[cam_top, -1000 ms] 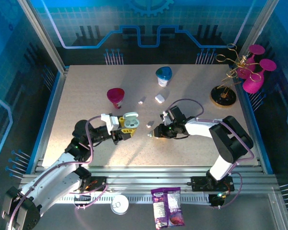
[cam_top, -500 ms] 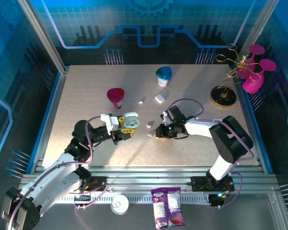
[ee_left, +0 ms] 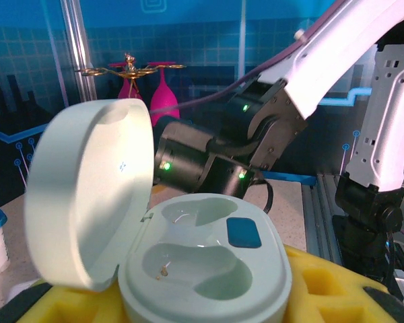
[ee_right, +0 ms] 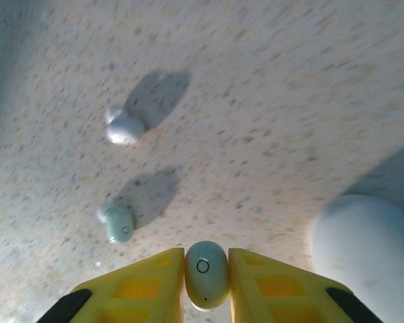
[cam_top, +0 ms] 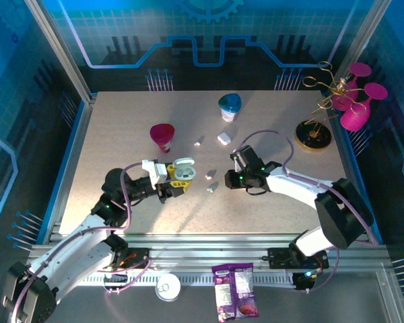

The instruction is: Insert the wireless bluetooth earbuds into the charging case

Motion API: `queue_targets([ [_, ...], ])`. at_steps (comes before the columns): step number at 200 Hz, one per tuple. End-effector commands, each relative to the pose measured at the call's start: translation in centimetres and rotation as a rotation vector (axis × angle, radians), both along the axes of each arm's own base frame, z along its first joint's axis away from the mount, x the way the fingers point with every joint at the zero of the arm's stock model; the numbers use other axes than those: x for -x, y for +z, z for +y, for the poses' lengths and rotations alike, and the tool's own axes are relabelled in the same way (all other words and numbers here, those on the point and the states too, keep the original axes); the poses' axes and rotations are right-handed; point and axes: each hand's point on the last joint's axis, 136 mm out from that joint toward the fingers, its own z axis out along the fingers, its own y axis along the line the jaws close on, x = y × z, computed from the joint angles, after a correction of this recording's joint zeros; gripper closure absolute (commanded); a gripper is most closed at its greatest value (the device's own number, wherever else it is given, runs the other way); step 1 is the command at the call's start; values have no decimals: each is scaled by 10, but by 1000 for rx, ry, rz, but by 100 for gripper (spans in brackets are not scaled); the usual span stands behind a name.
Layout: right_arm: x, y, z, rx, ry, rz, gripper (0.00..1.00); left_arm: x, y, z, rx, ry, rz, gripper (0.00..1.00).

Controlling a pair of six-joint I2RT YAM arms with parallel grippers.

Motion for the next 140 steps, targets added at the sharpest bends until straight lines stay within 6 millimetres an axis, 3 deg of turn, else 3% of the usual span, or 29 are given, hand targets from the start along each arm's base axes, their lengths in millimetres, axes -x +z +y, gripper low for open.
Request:
queue_targets([
  [1, -11, 19, -38, 204, -118, -111, 78, 0, 13, -2, 9, -6, -54, 74],
  [40, -15, 42, -56, 267, -229, -208, 78, -2, 11, -5, 5, -12, -50, 74],
  [69, -14, 45, -64, 342, -251, -238, 78, -4, 7, -7, 3, -19, -34, 74],
  [77, -18, 55, -60, 332, -258, -258, 78, -5, 7, -8, 4, -19, -31, 74],
  [140, -17, 61, -59, 358, -264, -274, 79, -13, -4, -18, -2, -35, -10, 75],
])
